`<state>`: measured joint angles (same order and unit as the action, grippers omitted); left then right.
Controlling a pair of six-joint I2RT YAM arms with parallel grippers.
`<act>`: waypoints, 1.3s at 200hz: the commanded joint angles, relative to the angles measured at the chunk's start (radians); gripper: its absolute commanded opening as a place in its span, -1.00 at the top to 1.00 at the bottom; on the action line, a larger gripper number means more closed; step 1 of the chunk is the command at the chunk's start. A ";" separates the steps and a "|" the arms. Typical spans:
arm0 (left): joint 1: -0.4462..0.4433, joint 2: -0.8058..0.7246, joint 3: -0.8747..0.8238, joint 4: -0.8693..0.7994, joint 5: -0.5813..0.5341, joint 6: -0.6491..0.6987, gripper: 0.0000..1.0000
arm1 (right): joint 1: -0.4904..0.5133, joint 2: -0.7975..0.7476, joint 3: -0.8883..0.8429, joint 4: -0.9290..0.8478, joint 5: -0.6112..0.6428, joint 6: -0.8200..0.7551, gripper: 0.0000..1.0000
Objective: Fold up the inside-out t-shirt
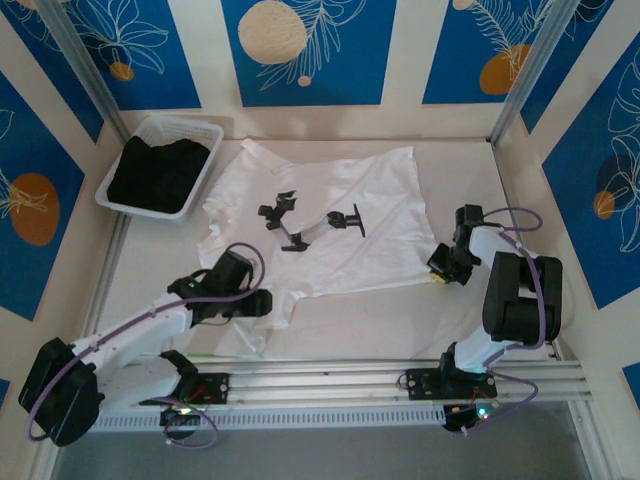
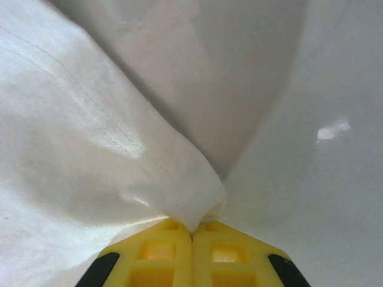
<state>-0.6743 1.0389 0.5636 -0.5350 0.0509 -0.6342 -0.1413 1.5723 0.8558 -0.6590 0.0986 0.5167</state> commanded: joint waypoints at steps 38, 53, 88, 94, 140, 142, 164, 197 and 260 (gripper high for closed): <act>-0.221 -0.065 -0.022 -0.178 -0.011 -0.140 -0.17 | 0.037 -0.053 0.016 0.036 -0.004 -0.031 0.97; -0.272 -0.067 -0.038 -0.154 -0.017 -0.154 -0.18 | 0.037 -0.057 0.016 0.040 -0.012 -0.033 0.97; -0.301 0.038 -0.043 -0.102 -0.072 -0.103 -0.10 | 0.037 -0.068 0.013 0.045 -0.028 -0.037 0.97; -0.301 0.053 -0.042 -0.089 -0.078 -0.095 -0.06 | 0.037 -0.074 0.012 0.045 -0.027 -0.037 0.97; -0.326 0.152 -0.059 -0.026 -0.106 -0.069 0.25 | 0.037 -0.093 0.001 0.048 -0.028 -0.038 0.97; -0.327 0.155 -0.059 -0.026 -0.108 -0.068 0.27 | 0.037 -0.093 0.001 0.048 -0.029 -0.039 0.97; -0.336 0.177 -0.065 -0.038 -0.136 -0.069 0.47 | 0.037 -0.095 0.004 0.046 -0.027 -0.042 0.97; -0.338 0.130 -0.092 -0.055 -0.158 -0.099 0.85 | 0.036 -0.110 0.017 0.044 -0.030 -0.042 0.97; -0.315 -0.188 0.011 -0.201 -0.373 -0.090 1.00 | 0.038 -0.223 0.056 0.046 -0.091 -0.054 0.97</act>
<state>-1.0027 0.9565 0.4904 -0.6460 -0.1753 -0.7357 -0.1047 1.4330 0.8639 -0.6163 0.0731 0.4847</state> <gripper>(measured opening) 0.046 0.065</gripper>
